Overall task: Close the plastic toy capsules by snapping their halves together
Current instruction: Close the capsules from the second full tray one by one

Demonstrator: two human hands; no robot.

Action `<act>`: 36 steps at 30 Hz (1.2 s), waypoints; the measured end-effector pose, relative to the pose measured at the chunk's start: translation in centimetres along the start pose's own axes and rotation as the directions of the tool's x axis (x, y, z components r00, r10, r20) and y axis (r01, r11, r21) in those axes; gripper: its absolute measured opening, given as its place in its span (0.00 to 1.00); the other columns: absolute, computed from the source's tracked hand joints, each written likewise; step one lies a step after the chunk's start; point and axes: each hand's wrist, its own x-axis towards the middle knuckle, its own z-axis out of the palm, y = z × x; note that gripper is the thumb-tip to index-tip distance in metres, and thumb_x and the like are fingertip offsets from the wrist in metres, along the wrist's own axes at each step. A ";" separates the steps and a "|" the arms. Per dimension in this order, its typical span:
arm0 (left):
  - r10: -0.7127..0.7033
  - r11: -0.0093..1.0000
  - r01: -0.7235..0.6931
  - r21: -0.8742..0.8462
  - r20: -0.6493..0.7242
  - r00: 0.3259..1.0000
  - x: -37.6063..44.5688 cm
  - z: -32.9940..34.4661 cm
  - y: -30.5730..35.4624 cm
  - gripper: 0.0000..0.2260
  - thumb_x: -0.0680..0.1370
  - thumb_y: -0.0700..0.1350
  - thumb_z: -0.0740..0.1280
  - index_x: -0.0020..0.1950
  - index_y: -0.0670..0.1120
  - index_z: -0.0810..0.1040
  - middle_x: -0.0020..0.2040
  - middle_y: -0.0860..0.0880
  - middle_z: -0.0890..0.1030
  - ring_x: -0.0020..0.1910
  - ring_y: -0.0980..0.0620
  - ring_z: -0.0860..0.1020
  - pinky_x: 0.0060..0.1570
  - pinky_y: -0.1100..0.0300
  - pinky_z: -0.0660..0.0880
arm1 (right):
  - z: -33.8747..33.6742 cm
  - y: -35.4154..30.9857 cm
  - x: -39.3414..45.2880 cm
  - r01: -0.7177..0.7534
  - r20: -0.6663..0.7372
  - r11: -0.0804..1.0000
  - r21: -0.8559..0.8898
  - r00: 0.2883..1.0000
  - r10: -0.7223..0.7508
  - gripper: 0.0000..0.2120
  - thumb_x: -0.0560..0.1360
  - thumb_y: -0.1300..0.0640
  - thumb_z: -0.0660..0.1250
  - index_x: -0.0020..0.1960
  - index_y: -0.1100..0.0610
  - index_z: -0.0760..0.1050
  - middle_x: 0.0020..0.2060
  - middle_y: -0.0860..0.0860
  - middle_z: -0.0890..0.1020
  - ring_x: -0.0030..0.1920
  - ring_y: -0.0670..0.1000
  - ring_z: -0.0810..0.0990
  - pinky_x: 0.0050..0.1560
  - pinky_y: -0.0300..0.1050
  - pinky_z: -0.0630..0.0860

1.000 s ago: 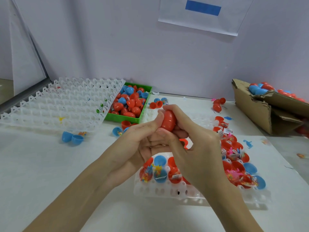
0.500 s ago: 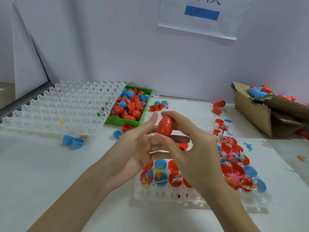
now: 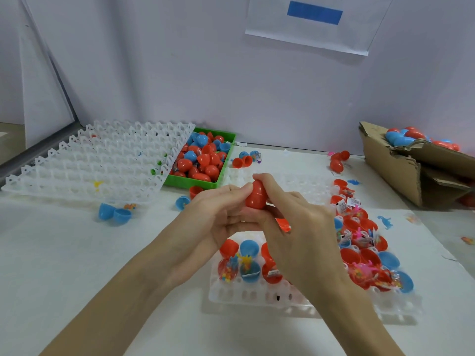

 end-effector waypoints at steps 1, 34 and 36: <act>-0.001 1.000 0.001 0.023 -0.008 1.000 0.0 0.0 0.0 0.26 0.78 0.49 0.66 0.66 0.29 0.76 0.51 0.37 0.85 0.52 0.43 0.85 0.58 0.49 0.83 | 0.1 0.0 0.0 -0.006 0.007 1.000 -0.001 1.000 0.006 0.22 0.76 0.55 0.67 0.68 0.61 0.78 0.45 0.53 0.87 0.41 0.49 0.84 0.52 0.22 0.68; 0.194 0.934 -0.131 0.333 -0.165 0.967 0.2 -0.9 -0.7 0.18 0.74 0.59 0.73 0.52 0.46 0.87 0.48 0.43 0.88 0.51 0.46 0.87 0.59 0.53 0.81 | 0.7 0.8 1.1 -0.135 0.019 0.985 0.107 0.991 0.134 0.22 0.77 0.55 0.72 0.70 0.58 0.77 0.53 0.44 0.84 0.50 0.34 0.78 0.62 0.25 0.71; 0.219 0.913 -0.135 0.386 -0.181 0.959 0.3 -0.8 -1.1 0.20 0.75 0.62 0.70 0.54 0.47 0.86 0.46 0.45 0.88 0.49 0.48 0.87 0.57 0.52 0.82 | 0.3 0.5 0.4 -0.085 0.046 0.992 0.097 0.996 0.081 0.24 0.76 0.51 0.71 0.71 0.54 0.76 0.56 0.42 0.82 0.59 0.33 0.73 0.59 0.18 0.66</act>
